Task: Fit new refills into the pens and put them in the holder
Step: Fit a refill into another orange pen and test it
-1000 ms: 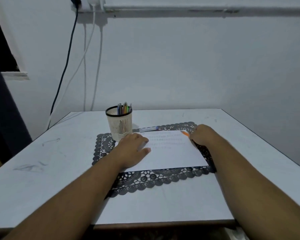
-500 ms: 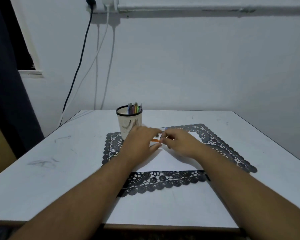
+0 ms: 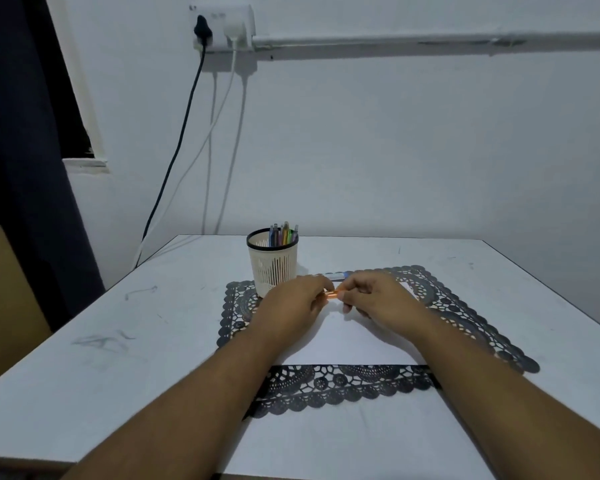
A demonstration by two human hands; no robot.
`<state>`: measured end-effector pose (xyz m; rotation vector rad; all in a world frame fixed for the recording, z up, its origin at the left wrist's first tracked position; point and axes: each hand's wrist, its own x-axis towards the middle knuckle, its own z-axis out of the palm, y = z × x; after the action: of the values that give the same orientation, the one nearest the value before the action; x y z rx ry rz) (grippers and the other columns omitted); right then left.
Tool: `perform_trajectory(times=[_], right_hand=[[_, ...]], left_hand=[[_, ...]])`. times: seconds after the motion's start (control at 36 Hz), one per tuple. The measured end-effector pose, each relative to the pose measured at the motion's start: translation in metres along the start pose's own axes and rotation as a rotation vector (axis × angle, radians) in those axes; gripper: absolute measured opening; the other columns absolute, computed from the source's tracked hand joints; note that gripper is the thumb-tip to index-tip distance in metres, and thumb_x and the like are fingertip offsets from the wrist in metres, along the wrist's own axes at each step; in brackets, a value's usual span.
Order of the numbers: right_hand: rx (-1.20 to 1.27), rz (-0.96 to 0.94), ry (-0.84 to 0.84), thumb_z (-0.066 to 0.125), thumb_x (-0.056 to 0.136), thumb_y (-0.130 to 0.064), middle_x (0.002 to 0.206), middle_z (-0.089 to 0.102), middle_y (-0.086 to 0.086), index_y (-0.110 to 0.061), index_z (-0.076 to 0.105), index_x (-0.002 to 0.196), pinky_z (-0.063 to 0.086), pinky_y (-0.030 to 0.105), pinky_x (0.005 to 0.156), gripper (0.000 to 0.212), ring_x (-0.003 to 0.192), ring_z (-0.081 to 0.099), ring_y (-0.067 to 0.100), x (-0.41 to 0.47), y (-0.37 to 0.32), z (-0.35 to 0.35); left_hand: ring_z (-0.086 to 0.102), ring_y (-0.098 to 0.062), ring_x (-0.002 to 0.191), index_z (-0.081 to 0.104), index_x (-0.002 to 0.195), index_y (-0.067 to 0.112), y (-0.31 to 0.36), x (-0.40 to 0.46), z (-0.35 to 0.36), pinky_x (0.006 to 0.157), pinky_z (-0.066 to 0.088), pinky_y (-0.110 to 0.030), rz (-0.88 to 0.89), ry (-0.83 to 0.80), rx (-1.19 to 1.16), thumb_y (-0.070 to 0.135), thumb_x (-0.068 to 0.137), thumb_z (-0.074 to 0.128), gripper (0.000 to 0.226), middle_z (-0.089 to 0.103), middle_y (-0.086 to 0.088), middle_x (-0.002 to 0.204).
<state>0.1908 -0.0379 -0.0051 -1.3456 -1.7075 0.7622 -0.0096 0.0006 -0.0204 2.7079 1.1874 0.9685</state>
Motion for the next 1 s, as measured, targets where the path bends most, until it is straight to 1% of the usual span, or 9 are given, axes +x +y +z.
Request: perform_trajectory(times=[0.14,0.25,0.36,0.5,0.67,0.78,0.86,0.94,1.0], right_hand=[[0.023,0.008,0.033,0.067,0.1,-0.02,0.083,0.078,0.004,-0.017,0.075,0.099,0.043,0.016,0.057,0.009,0.057,0.055,0.006,0.0,0.001,-0.001],[0.035,0.031,0.077,0.068,0.099,-0.017,0.081,0.078,0.005,-0.013,0.075,0.094,0.043,0.015,0.055,0.009,0.058,0.056,0.01,0.001,0.006,-0.007],[0.117,0.063,0.099,0.068,0.099,-0.014,0.085,0.078,0.008,-0.012,0.076,0.098,0.043,0.015,0.052,0.009,0.06,0.057,0.009,0.003,0.004,-0.007],[0.181,0.076,0.067,0.07,0.096,-0.01,0.084,0.078,0.009,-0.008,0.076,0.095,0.044,0.019,0.055,0.006,0.066,0.057,0.017,0.006,0.006,0.002],[0.184,0.094,0.047,0.072,0.095,-0.011,0.084,0.077,0.012,-0.008,0.076,0.091,0.046,0.025,0.062,0.006,0.069,0.059,0.018,0.009,0.011,0.0],[0.263,0.139,0.101,0.066,0.094,0.001,0.083,0.075,0.017,0.004,0.072,0.095,0.046,0.025,0.057,0.006,0.064,0.058,0.017,0.007,0.012,-0.008],[0.241,0.171,0.135,0.063,0.093,0.005,0.081,0.074,0.019,0.003,0.07,0.091,0.044,0.029,0.054,0.008,0.062,0.058,0.02,0.003,0.014,-0.012],[0.343,0.256,0.146,0.057,0.092,0.012,0.081,0.068,0.026,0.007,0.067,0.095,0.04,0.023,0.048,0.012,0.055,0.052,0.019,0.001,0.014,-0.012],[0.315,0.261,0.143,0.056,0.092,0.012,0.083,0.067,0.026,0.01,0.066,0.098,0.044,0.02,0.051,0.012,0.053,0.055,0.014,0.001,0.016,-0.011]], left_hand=[[0.061,-0.017,0.091,0.064,0.116,0.025,-0.009,0.001,0.004,0.079,0.052,-0.044,-0.062,-0.002,-0.072,0.018,0.101,0.056,0.018,0.07,0.004,0.103],[0.06,-0.015,0.096,0.065,0.116,0.024,-0.014,0.001,0.003,0.083,0.05,-0.038,-0.126,-0.01,-0.117,0.016,0.1,0.058,0.019,0.069,0.005,0.105],[0.06,-0.011,0.092,0.064,0.114,0.03,-0.014,0.002,0.004,0.08,0.051,-0.034,-0.137,-0.011,-0.141,0.019,0.1,0.059,0.018,0.067,0.009,0.1],[0.059,-0.007,0.086,0.064,0.113,0.031,-0.014,0.004,0.007,0.08,0.053,-0.038,-0.121,-0.031,-0.169,0.021,0.099,0.062,0.017,0.065,0.01,0.093],[0.059,-0.008,0.086,0.064,0.112,0.03,-0.013,0.003,0.005,0.079,0.053,-0.038,-0.121,-0.036,-0.163,0.023,0.1,0.061,0.015,0.064,0.012,0.093],[0.059,-0.007,0.087,0.064,0.113,0.03,-0.012,0.002,0.002,0.078,0.053,-0.035,-0.124,-0.043,-0.129,0.023,0.101,0.06,0.014,0.066,0.01,0.097],[0.059,-0.004,0.087,0.065,0.113,0.029,-0.012,-0.001,0.002,0.074,0.05,-0.03,-0.139,-0.048,-0.138,0.021,0.102,0.059,0.014,0.067,0.01,0.098],[0.058,-0.004,0.088,0.066,0.112,0.028,-0.01,-0.002,0.0,0.073,0.049,-0.027,-0.139,-0.049,-0.133,0.021,0.102,0.059,0.014,0.065,0.011,0.098],[0.057,-0.005,0.088,0.067,0.106,0.029,-0.008,-0.004,-0.001,0.074,0.049,-0.027,-0.136,-0.064,-0.128,0.022,0.101,0.059,0.012,0.063,0.014,0.098]])
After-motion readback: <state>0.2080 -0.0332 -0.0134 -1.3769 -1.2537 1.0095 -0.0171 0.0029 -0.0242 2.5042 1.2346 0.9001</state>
